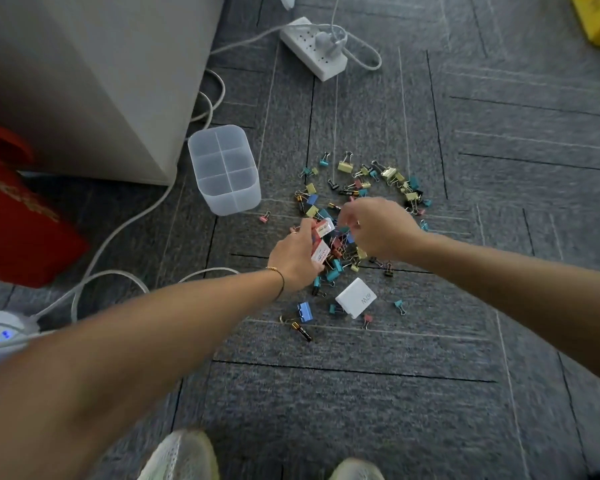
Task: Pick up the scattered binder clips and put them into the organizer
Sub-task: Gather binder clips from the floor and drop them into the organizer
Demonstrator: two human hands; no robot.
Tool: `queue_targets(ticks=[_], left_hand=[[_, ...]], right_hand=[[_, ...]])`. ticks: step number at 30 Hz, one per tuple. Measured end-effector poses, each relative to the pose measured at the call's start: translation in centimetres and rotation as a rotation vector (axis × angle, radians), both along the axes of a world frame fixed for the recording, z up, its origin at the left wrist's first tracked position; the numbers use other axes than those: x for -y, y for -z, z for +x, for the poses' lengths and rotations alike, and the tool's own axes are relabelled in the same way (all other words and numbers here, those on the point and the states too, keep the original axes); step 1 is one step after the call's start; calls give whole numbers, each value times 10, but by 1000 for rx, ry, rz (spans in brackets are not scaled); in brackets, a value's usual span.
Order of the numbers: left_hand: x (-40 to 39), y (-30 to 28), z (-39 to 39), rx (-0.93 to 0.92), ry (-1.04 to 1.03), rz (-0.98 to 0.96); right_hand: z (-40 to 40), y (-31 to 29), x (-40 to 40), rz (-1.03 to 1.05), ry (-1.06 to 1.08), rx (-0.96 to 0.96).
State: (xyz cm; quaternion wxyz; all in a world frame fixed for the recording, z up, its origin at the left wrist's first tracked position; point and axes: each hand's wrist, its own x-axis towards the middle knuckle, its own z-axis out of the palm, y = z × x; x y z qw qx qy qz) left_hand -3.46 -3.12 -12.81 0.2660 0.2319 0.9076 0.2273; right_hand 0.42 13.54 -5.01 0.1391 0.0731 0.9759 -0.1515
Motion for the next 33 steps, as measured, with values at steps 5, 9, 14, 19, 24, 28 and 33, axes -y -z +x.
queue_targets(ticks=[5,9,14,19,24,28,33], left_hand=[[26,-35,-28,146,129,-8],[48,-61,-40,311,89,-14],[53,-61,-39,535,-104,89],[43,-54,-30,694,-319,274],[21,-47,-8,501,-100,195],[-6,-41,25,169,209,52],[-36,-27,64,-55,407,-100]], right_hand=[[-39,11,7,119,-94,17],[-35,47,23,107,-139,5],[-31,72,23,293,-364,-76],[-32,62,7,213,-312,-126],[-19,38,-13,-136,220,-124],[10,24,-26,-596,590,12],[56,12,-40,-788,730,95]])
